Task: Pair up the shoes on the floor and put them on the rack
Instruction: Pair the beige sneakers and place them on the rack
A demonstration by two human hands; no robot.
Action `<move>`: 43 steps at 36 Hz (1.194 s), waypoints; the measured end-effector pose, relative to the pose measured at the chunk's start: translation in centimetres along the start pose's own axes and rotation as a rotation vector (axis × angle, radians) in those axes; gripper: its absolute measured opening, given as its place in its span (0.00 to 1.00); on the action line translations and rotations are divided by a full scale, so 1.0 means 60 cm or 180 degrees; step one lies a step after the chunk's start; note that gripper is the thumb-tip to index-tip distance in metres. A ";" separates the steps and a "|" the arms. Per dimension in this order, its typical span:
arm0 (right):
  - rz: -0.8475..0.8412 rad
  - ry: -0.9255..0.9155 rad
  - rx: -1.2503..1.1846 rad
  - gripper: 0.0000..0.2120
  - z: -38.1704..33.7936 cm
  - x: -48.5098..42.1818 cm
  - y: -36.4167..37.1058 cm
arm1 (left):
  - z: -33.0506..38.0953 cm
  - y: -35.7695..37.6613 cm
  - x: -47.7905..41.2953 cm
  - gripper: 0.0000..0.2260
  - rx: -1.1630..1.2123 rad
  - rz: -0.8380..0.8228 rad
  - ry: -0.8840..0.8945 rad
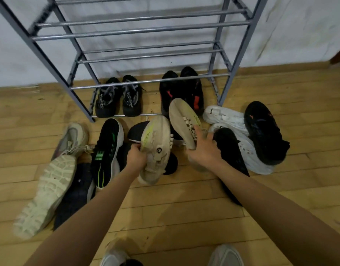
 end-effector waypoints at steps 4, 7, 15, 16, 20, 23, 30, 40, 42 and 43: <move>-0.0085 0.0020 0.0087 0.43 -0.014 -0.005 0.012 | -0.015 0.013 0.001 0.42 -0.0521 -0.0296 -0.0134; -0.0081 0.0028 0.0115 0.42 -0.023 -0.008 0.017 | -0.028 0.024 0.007 0.59 -0.1132 -0.0389 -0.0227; 0.0065 -0.0057 -0.0041 0.42 -0.041 -0.001 0.029 | -0.032 0.026 0.009 0.57 -0.1121 -0.0239 0.0112; 0.0100 -0.0075 -0.0064 0.42 -0.043 0.003 0.030 | -0.034 0.024 0.011 0.55 -0.1049 -0.0207 0.0179; 0.0356 -0.0178 -0.0203 0.39 -0.053 0.021 0.030 | -0.046 0.008 0.026 0.48 -0.0573 -0.0103 0.0475; 0.0579 -0.0383 -0.0253 0.39 -0.063 0.036 0.024 | -0.054 -0.009 0.046 0.44 -0.0194 0.0094 0.0781; 0.1000 -0.0830 -0.0361 0.38 -0.114 0.038 -0.006 | -0.022 -0.069 0.083 0.43 0.0224 0.0574 0.1285; 0.0664 -0.0940 -0.0074 0.38 -0.200 -0.061 -0.100 | 0.077 -0.153 0.053 0.42 0.0336 0.0569 0.1274; 0.0640 -0.0862 0.0062 0.39 -0.216 -0.090 -0.116 | 0.107 -0.174 0.036 0.42 0.0175 0.0670 0.1281; 0.0625 -0.0832 0.0086 0.39 -0.225 -0.105 -0.121 | 0.124 -0.184 0.027 0.41 0.0116 0.0696 0.1288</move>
Point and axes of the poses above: each hand's wrist, its own x-axis away from the middle knuckle, its own y-axis out of the palm, z = x × y, the point moved 2 cm from there along -x, towards the middle knuckle, and after that the axes turned 14 degrees about -y, right-handed, at the moved point
